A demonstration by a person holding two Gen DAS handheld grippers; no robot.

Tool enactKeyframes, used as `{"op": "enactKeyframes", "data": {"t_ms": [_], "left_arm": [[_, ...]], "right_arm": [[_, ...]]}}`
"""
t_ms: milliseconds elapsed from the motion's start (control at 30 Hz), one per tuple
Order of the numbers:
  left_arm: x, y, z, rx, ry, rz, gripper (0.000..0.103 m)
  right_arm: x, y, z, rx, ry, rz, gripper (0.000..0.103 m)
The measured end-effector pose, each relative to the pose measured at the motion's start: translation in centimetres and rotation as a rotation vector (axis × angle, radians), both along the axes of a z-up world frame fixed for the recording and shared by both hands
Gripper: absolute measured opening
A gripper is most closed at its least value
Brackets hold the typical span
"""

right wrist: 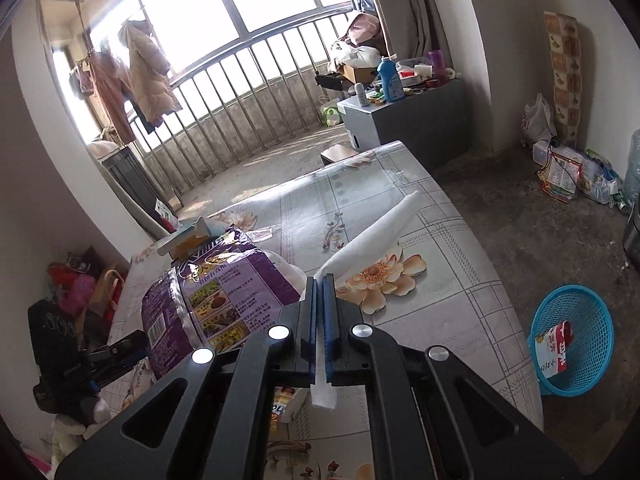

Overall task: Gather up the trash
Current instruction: 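Close the right tool on the white tissue while the left tool grasps the purple snack bag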

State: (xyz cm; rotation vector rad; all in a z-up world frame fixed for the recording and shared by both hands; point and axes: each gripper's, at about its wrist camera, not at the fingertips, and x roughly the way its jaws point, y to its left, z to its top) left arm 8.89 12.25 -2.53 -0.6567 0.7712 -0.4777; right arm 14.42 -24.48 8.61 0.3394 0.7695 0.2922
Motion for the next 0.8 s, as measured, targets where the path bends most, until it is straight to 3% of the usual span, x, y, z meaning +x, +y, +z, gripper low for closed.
{"op": "enactKeyframes", "data": {"t_ms": [100, 367, 433, 500, 567, 800], "left_arm": [[0.2, -0.2, 0.2, -0.022, -0.015, -0.018, 0.041], [-1.1, 0.0, 2.0, -0.122, -0.155, -0.061, 0.041], [-1.0, -0.4, 2.2, -0.095, -0.158, -0.048, 0.04], [-0.4, -1.0, 2.1, -0.036, -0.131, -0.031, 0.025], [0.0, -1.2, 1.7, -0.025, -0.105, -0.023, 0.015], [-1.6, -1.6, 3.6, 0.011, -0.211, -0.046, 0.004]], "right_arm": [[0.2, 2.1, -0.9, -0.015, 0.02, 0.047, 0.003], [0.1, 3.8, -2.0, -0.024, 0.046, 0.098, 0.003], [0.1, 3.8, -2.2, -0.019, 0.053, 0.099, 0.003], [0.0, 3.7, -2.3, -0.014, 0.058, 0.097, 0.003], [-0.1, 3.6, -2.4, -0.007, 0.061, 0.094, 0.003], [-1.0, 2.2, -1.5, 0.012, 0.039, 0.067, 0.003]]}}
